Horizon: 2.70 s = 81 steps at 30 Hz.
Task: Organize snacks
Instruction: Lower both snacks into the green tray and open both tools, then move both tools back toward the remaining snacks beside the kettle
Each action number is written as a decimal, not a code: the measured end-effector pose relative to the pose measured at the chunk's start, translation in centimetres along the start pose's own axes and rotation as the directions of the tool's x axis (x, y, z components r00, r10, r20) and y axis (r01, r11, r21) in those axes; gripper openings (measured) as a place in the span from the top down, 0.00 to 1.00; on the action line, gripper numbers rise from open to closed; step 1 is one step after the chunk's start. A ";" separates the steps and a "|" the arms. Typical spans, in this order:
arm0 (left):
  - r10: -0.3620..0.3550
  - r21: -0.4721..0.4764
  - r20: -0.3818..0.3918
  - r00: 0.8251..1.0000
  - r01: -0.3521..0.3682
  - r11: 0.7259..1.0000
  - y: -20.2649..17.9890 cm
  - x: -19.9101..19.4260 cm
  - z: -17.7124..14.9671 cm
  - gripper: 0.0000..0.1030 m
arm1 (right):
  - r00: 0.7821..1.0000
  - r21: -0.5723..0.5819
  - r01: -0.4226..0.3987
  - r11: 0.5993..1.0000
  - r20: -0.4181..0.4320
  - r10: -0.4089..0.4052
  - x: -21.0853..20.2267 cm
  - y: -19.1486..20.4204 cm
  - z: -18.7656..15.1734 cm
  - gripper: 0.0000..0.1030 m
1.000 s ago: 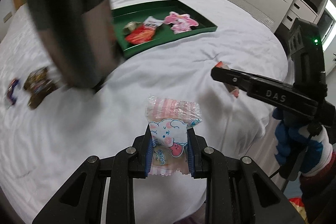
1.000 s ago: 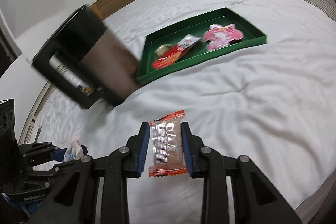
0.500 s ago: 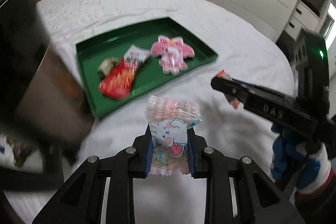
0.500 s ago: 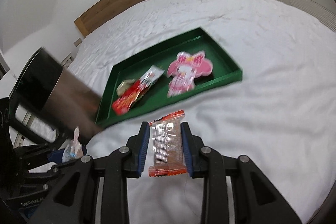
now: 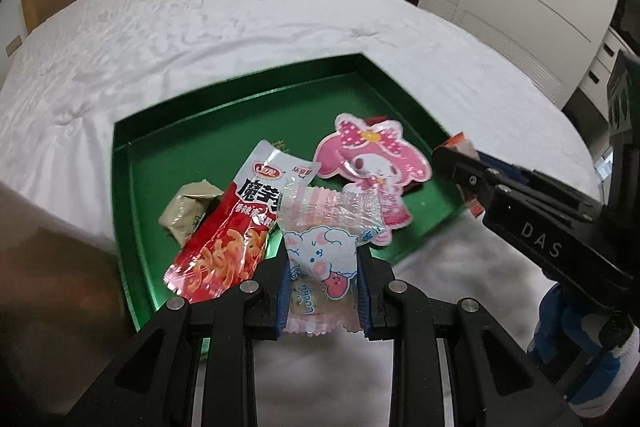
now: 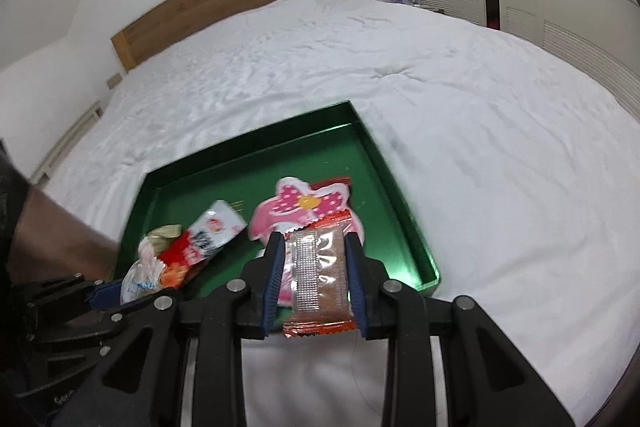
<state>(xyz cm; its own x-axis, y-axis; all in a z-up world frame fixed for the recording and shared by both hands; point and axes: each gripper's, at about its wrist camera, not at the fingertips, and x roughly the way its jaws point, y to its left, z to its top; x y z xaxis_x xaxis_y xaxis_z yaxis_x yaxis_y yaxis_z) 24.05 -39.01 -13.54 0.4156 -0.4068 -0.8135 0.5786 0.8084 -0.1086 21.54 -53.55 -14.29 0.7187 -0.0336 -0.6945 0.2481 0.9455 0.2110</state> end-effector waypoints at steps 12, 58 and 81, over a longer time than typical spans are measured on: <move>0.047 0.016 -0.036 0.998 -0.046 0.999 0.5 3.2 -0.5 0.78 | 0.994 -0.055 0.096 0.994 -0.040 -0.098 4.0 -0.7 -1.1 0.00; 0.073 0.078 0.150 0.986 -0.085 0.993 -4.1 -18.2 -8.0 0.53 | 0.987 -0.049 0.121 0.991 0.108 -0.115 -17.5 7.5 -4.8 0.00; 0.298 -0.041 0.183 0.937 -0.296 0.954 5.9 -29.6 -22.0 0.39 | 0.999 -0.137 -0.006 0.991 0.050 0.013 -25.5 20.0 -19.1 0.00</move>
<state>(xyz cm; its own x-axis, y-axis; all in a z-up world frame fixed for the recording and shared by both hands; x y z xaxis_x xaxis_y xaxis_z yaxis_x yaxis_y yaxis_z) -0.26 -12.88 -2.67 0.6902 -0.2180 -0.6900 0.4004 0.9093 0.1132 -4.24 -27.61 -5.49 0.7534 -0.0374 -0.6565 0.1525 0.9811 0.1191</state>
